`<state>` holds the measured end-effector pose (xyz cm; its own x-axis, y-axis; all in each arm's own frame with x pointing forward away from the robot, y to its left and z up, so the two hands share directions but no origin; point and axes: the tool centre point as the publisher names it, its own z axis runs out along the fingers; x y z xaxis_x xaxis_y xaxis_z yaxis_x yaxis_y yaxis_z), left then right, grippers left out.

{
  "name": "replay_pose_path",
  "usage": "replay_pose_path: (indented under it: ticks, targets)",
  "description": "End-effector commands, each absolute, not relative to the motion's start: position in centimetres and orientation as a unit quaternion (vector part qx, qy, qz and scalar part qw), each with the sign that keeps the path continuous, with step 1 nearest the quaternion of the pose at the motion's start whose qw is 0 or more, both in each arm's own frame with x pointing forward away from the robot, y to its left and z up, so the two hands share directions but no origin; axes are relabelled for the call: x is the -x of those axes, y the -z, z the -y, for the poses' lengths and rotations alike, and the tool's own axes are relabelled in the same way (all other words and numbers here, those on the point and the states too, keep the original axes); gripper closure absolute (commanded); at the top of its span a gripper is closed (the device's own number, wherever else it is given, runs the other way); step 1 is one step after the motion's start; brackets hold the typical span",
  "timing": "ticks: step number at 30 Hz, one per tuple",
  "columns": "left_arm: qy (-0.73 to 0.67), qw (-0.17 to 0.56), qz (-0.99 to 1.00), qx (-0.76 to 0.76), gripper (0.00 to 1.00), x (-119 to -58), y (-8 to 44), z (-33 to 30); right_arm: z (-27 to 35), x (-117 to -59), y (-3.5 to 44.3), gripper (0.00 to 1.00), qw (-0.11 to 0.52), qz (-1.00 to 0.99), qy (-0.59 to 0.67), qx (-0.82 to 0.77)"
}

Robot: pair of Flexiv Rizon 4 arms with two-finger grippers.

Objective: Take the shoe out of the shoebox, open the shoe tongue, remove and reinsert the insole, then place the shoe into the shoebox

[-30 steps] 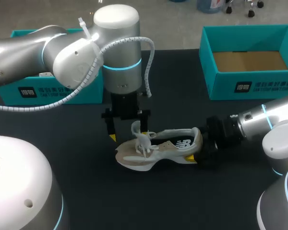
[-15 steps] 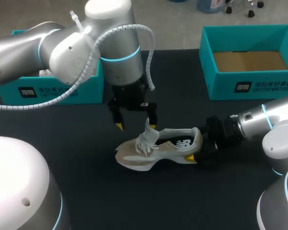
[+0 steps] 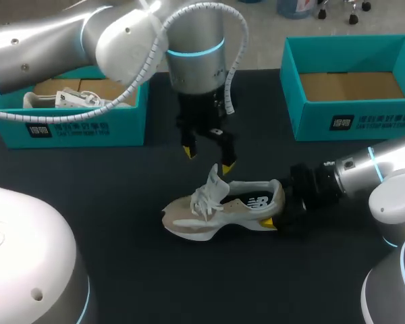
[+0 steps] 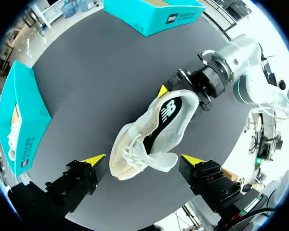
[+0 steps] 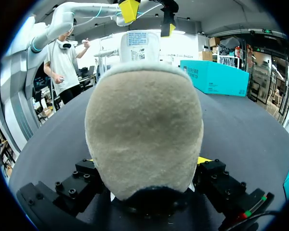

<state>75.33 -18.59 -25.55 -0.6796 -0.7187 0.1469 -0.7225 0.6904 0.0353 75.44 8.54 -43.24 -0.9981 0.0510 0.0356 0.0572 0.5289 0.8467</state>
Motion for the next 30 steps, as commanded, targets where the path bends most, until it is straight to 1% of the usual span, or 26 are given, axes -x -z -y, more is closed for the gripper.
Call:
replay_pose_path:
  ticks: [1, 9, 15, 16, 17, 25, 30]
  targets:
    - [-0.020, -0.020, 0.999, -0.028, 0.00, -75.8, 24.0, 20.4, -8.8, -75.3, 43.7, 0.84, 0.003, 0.875, 0.483, 0.032]
    - [-0.043, -0.027, 0.999, 0.009, 0.00, -76.7, 23.4, 22.2, -8.8, -75.3, 43.7, 0.84, 0.003, 0.875, 0.483, 0.032]
    - [-0.067, -0.013, 0.998, -0.017, 0.00, -77.5, 23.6, 22.9, -8.8, -75.3, 43.7, 0.84, 0.003, 0.875, 0.483, 0.032]
    - [-0.071, -0.004, 0.997, -0.028, 0.60, -77.6, 23.7, 23.0, -8.8, -75.3, 43.7, 0.84, 0.003, 0.875, 0.483, 0.032]
    - [-0.074, 0.003, 0.997, -0.035, 1.00, -77.8, 23.7, 23.1, -8.8, -75.3, 43.7, 0.84, 0.003, 0.875, 0.483, 0.032]
    - [-0.060, 0.024, 0.995, -0.071, 1.00, -77.9, 24.4, 24.0, -8.8, -75.3, 43.7, 0.84, 0.003, 0.875, 0.483, 0.032]
    - [-0.060, 0.024, 0.995, -0.071, 1.00, -77.9, 24.4, 24.0, -8.8, -75.3, 43.7, 0.84, 0.003, 0.875, 0.483, 0.032]
